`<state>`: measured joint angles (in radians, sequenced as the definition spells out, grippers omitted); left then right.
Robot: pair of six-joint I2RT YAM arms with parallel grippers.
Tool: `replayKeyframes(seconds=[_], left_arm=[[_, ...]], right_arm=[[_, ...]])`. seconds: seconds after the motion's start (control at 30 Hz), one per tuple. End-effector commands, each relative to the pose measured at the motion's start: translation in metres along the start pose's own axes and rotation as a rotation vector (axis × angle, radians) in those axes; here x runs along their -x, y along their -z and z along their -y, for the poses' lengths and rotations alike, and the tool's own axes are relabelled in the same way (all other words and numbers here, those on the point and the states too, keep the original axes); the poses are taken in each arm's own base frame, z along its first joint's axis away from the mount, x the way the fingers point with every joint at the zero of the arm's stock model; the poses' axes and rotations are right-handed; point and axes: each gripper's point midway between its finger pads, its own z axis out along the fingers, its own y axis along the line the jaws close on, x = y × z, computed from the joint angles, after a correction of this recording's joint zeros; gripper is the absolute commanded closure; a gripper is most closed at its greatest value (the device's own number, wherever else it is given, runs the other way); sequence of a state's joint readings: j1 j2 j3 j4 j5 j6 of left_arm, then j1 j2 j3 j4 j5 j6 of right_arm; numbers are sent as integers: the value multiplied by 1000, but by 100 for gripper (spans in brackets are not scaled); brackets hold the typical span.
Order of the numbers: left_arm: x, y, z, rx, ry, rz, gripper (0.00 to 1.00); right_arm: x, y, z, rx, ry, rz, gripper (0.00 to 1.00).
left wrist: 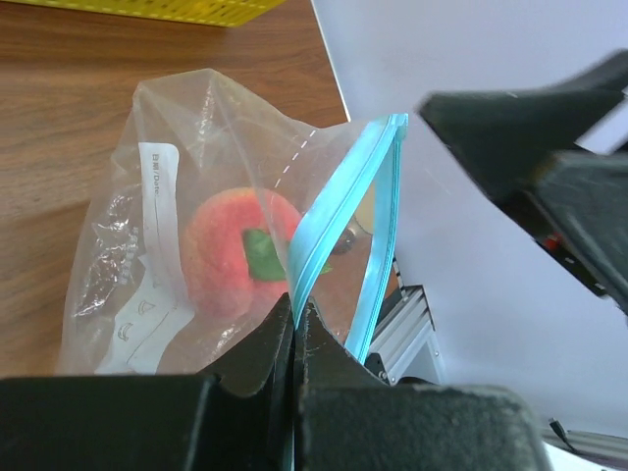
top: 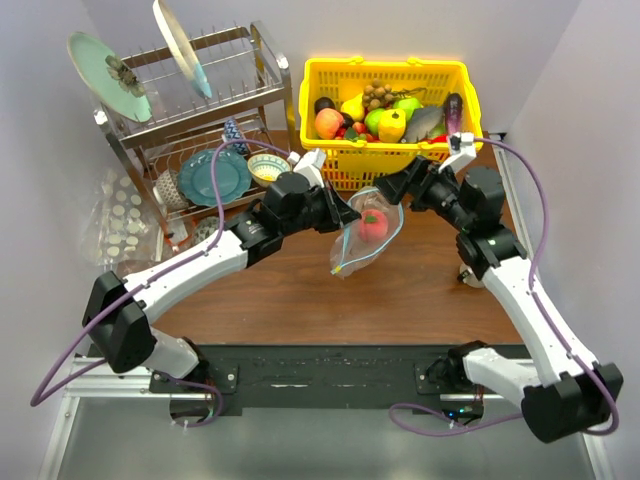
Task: Place the food in the zip-top bag and seal the zipper
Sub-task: Place the fake fruit in the zipper food storage bag.
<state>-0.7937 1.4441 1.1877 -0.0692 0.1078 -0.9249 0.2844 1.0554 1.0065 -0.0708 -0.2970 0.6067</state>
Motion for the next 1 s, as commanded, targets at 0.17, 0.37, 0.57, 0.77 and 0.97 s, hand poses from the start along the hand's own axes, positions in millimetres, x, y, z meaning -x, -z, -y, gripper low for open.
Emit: replayKeyframes(seconds=[0.17,0.37,0.57,0.77,0.97], left_arm=[[22,13,10,-15,-36,87,100],[26,17,7,2,-44,111,100],[28,19,8,1,-51,118,100],[27,21,8,2,-52,115,100],[28,23,3,21,-57,127,100]], right_arm=[[-27,44,24,-149,79,-88,17],[-63,48,36,-148,43,-183,38],[-83,42,49,-170,13,-238,40],[-90,35,49,-156,-10,-276,58],[-82,37,45,-170,11,-288,97]])
